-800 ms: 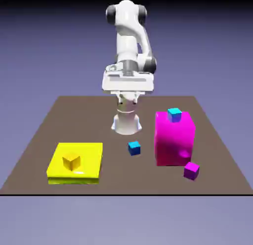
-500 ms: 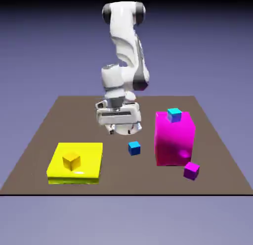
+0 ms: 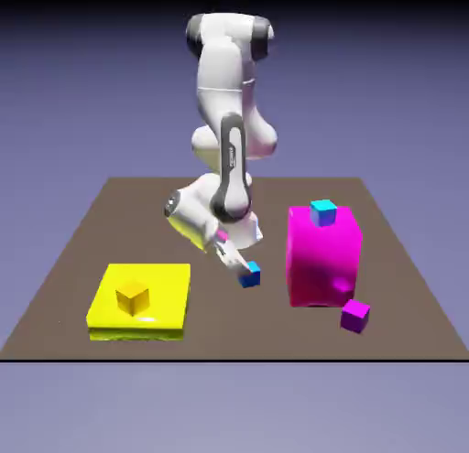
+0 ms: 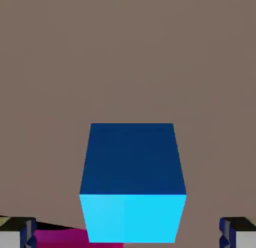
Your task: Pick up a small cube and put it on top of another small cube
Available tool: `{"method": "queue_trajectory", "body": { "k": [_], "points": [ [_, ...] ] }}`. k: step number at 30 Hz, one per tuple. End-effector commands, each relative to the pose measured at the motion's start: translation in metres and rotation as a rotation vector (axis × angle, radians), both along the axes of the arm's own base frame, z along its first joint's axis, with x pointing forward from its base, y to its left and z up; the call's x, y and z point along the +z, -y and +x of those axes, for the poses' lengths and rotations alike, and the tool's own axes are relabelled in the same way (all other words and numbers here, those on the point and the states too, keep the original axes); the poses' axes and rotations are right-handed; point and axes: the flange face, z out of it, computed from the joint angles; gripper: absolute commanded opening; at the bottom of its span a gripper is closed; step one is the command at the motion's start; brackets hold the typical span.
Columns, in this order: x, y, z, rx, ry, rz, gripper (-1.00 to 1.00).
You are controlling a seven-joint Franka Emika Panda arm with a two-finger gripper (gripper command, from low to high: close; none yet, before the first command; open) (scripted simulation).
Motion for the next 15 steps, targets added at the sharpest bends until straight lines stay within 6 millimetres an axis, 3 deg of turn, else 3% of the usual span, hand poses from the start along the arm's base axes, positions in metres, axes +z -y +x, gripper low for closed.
{"method": "queue_trajectory", "body": {
  "k": [1,3,4,5,12,14,15],
  "points": [
    [-0.008,-0.004,-0.002,0.0,0.0,-0.001,0.0],
    [-0.021,-0.011,-0.007,0.0,-0.002,-0.004,0.0],
    [-0.021,-0.011,-0.007,0.0,-0.002,-0.004,-1.0],
    [-0.021,-0.011,-0.007,0.0,-0.002,-0.004,-1.0],
    [0.032,0.017,0.004,0.0,-0.002,-0.003,-1.0],
    [0.037,0.02,0.004,0.0,-0.002,-0.004,-1.0],
    [0.042,0.03,0.015,-0.077,-0.002,-0.019,-1.0]
  ]
}}
